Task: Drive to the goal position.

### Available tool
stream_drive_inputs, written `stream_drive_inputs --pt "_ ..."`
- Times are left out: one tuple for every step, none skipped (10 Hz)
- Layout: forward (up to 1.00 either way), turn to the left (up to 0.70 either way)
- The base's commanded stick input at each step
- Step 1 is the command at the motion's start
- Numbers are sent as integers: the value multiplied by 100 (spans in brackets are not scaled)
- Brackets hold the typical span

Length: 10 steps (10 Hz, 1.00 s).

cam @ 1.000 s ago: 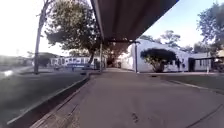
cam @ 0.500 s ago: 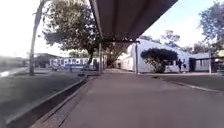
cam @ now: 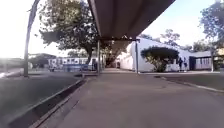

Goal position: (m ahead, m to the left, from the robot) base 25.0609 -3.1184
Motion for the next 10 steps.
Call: stream_drive_inputs --pt "70 0" --pt "70 0" --pt "70 0" --pt "70 0" --pt "70 0" --pt "70 0" --pt "70 0" --pt "70 0" --pt "70 0" --pt "70 0"
